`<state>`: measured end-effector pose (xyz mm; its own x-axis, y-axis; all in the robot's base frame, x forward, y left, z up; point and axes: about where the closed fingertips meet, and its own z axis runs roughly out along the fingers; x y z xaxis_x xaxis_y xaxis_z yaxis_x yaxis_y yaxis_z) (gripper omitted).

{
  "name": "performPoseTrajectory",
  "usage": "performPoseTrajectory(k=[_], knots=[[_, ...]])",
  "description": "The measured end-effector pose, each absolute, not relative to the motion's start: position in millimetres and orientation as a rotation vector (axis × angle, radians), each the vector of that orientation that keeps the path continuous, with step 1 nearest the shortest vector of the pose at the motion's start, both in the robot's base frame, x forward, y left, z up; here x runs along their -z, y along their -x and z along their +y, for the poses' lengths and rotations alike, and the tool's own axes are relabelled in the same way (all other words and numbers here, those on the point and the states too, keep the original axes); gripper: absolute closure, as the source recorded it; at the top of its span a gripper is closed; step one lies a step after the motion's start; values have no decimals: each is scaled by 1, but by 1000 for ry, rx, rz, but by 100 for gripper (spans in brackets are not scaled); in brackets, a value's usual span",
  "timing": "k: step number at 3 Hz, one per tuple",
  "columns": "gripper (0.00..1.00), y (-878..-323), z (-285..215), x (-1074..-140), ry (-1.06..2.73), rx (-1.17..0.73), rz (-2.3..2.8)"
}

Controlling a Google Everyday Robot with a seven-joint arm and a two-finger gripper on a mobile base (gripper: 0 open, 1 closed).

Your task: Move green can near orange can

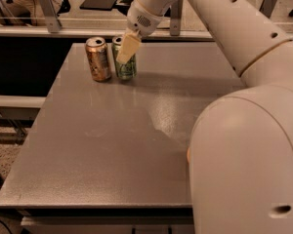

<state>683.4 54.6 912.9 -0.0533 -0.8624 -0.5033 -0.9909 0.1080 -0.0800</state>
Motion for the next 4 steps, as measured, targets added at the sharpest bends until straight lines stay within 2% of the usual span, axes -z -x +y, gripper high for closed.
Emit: performPoseTrajectory(k=[2,3,4], knots=[[17,-680,59,-903,1818,-421,1957],[0,-681,62,-901,1820,-424,1956],[0,-681,62,-901,1820,-424,1956]])
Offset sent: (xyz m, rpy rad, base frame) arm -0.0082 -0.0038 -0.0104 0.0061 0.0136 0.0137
